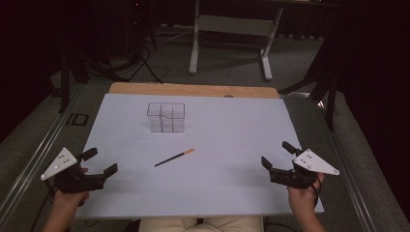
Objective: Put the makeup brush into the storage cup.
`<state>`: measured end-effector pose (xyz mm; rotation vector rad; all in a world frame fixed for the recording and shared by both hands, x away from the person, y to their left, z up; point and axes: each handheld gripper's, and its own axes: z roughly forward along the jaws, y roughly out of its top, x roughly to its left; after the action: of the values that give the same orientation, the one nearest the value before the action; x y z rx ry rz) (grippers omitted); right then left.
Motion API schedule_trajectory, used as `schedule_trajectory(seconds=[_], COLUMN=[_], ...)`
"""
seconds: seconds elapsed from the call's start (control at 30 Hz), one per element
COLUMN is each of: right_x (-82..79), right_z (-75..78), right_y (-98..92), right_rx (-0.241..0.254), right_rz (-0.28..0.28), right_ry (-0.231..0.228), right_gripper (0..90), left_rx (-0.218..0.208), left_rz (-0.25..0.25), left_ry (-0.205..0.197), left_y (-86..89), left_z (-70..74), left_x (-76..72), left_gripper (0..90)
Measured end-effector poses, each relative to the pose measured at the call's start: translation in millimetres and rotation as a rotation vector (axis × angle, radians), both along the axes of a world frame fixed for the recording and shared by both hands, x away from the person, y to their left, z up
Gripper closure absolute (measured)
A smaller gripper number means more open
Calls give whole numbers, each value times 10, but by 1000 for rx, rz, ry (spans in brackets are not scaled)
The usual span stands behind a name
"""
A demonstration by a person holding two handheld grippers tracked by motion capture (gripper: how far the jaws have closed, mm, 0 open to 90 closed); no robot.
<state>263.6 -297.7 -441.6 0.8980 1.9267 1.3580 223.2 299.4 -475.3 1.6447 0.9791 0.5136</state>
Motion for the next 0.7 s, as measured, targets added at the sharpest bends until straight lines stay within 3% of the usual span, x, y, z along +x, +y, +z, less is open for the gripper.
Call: schedule_trajectory(seconds=[0.13,0.23,0.3,0.33,0.37,0.4,0.47,0.5,0.53,0.7], right_x=[-19,-12,-5,5,8,8,7,7,2,7], right_z=[4,8,11,12,11,11,5,5,7,4], right_y=[-9,-12,-10,9,20,20,50,50,55,36], right_rx=[-2,4,7,6,4,4,-7,-7,-12,-3], right_rz=[0,-2,2,6,12,12,27,27,29,27], right_ry=[-1,3,3,1,3,3,3,3,-2,-5], right_gripper=[105,105,105,105,105,105,105,105,105,105], left_rx=[49,91,103,115,154,154,190,190,201,251], left_rz=[-79,-131,-141,-156,-176,-176,-203,-203,-220,-251], left_ry=[29,78,95,115,152,152,199,199,227,267], left_y=[-60,-94,-109,-122,-163,-163,-220,-220,-257,-346], left_z=[82,129,141,155,176,176,208,208,226,242], left_x=[28,67,80,94,124,124,172,172,209,285], left_gripper=[19,19,20,19,20,20,20,20,20,21])
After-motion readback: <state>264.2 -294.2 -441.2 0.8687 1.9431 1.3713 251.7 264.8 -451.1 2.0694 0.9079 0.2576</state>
